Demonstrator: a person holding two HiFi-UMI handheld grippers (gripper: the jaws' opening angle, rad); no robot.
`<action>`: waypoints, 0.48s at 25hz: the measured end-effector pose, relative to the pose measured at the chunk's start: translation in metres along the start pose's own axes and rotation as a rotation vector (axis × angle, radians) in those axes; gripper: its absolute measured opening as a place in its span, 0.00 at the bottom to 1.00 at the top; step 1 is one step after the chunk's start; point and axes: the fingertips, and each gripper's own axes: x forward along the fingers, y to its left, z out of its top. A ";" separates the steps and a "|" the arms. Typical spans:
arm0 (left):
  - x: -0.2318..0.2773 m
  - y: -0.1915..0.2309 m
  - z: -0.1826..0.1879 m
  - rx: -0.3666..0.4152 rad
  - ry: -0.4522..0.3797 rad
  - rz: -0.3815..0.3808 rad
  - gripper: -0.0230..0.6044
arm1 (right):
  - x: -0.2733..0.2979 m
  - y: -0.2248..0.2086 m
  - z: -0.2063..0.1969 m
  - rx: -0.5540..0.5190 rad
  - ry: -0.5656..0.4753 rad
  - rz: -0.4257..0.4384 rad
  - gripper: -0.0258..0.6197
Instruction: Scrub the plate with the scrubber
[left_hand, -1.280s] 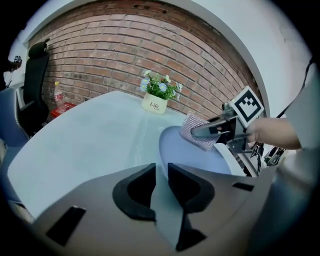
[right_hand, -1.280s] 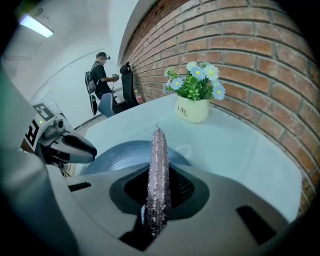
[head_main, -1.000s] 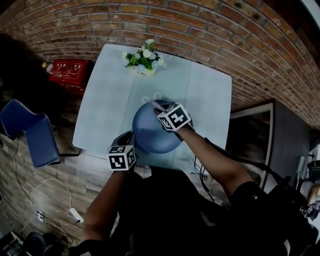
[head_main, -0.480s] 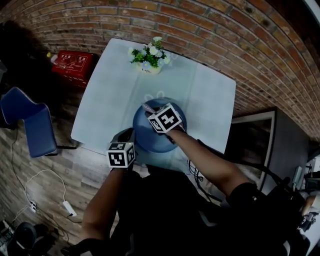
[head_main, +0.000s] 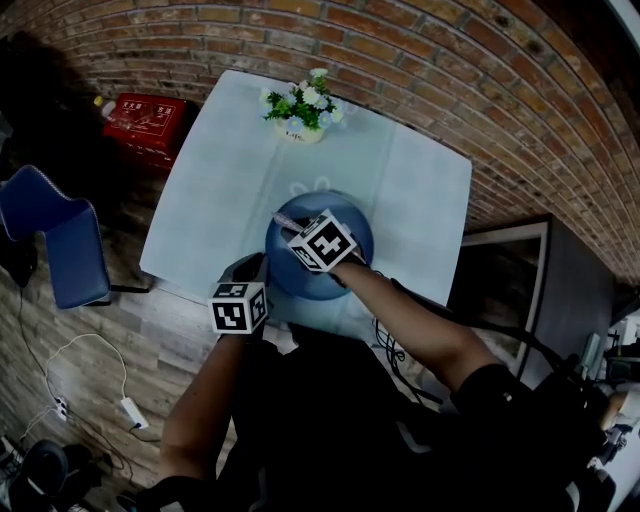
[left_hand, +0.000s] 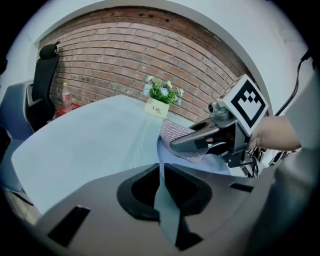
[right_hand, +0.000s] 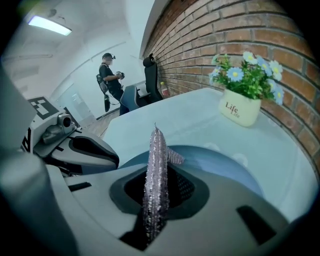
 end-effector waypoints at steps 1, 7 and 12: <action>-0.001 0.002 -0.001 -0.001 0.001 0.004 0.10 | 0.000 0.003 0.000 -0.007 0.003 0.004 0.14; -0.014 0.011 -0.008 -0.020 0.008 0.029 0.10 | 0.002 0.022 -0.005 -0.047 0.019 0.031 0.14; -0.022 0.011 -0.007 -0.013 0.002 0.016 0.10 | 0.002 0.043 -0.013 -0.113 0.048 0.046 0.14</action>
